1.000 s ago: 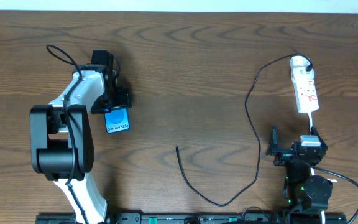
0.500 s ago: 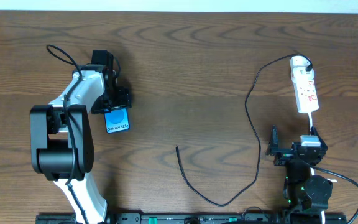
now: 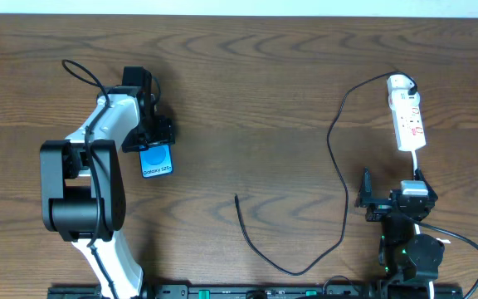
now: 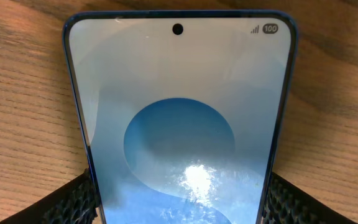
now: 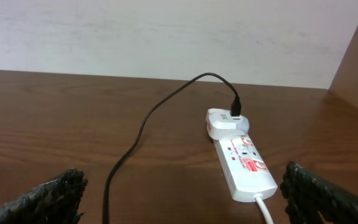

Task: Plug charger to phone and switch on socket
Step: 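Close the left gripper on the phone's top end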

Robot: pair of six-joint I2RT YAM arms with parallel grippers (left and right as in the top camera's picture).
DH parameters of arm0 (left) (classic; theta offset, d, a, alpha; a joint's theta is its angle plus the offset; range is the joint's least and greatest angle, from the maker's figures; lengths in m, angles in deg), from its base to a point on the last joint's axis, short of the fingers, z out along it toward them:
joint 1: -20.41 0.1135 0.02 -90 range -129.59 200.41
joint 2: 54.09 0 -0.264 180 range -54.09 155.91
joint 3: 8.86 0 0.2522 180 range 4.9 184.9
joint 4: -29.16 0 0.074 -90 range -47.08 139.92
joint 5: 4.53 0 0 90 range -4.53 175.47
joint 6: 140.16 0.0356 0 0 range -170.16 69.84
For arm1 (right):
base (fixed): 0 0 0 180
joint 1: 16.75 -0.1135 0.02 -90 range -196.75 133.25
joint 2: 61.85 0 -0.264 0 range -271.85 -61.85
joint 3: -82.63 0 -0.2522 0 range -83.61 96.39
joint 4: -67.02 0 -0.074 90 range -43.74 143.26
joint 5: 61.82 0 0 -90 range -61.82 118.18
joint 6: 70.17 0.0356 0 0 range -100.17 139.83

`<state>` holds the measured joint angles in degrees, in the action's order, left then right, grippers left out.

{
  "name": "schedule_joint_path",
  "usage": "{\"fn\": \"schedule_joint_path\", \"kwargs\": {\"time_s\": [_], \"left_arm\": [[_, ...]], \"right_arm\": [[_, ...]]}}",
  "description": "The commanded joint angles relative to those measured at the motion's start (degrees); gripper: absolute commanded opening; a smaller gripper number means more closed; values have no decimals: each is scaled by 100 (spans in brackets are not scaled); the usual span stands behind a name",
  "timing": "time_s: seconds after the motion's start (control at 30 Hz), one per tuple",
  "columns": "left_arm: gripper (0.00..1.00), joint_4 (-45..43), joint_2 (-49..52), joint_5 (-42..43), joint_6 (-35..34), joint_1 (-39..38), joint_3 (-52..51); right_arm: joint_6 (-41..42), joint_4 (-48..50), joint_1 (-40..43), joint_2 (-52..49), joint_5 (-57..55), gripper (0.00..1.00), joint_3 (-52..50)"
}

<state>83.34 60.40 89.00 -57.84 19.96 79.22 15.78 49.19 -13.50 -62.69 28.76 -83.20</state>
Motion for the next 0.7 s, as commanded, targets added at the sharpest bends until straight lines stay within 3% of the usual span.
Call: {"fn": "schedule_joint_path", "kwargs": {"time_s": [0.0,0.43,0.67], "left_arm": [[77,-7,125,52,9,-2,-201],[73,-7,125,50,9,-2,-201],[66,-7,125,52,9,-2,-201]], "right_arm": [[-74,-26,-35,17,-22,99,-9],[-74,-26,-35,17,-22,99,-9],[-74,-26,-35,17,-22,99,-9]]}}
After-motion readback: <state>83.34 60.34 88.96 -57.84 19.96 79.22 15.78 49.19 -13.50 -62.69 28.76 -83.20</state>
